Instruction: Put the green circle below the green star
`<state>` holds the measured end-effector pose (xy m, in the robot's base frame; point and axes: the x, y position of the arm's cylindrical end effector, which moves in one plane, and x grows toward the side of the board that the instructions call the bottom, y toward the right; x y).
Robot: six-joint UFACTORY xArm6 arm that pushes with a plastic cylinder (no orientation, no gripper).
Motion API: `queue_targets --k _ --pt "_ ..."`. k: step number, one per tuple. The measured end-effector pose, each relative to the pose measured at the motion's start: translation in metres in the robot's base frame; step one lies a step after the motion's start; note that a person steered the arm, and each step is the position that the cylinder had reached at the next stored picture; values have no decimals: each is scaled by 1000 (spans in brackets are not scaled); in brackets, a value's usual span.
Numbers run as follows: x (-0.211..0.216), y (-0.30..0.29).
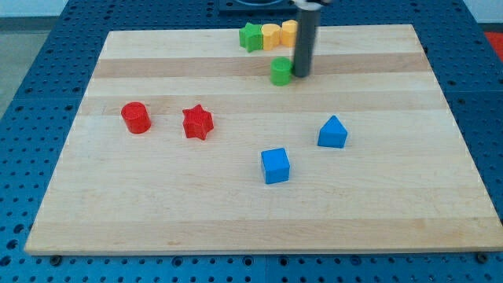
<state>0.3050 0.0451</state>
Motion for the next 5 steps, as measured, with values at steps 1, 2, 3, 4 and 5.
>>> queue_targets --k 1,2,3,4,5 --pt "-7 -7" --pt "2 15" --pt "25 15" --pt "53 3" --pt "49 -21"
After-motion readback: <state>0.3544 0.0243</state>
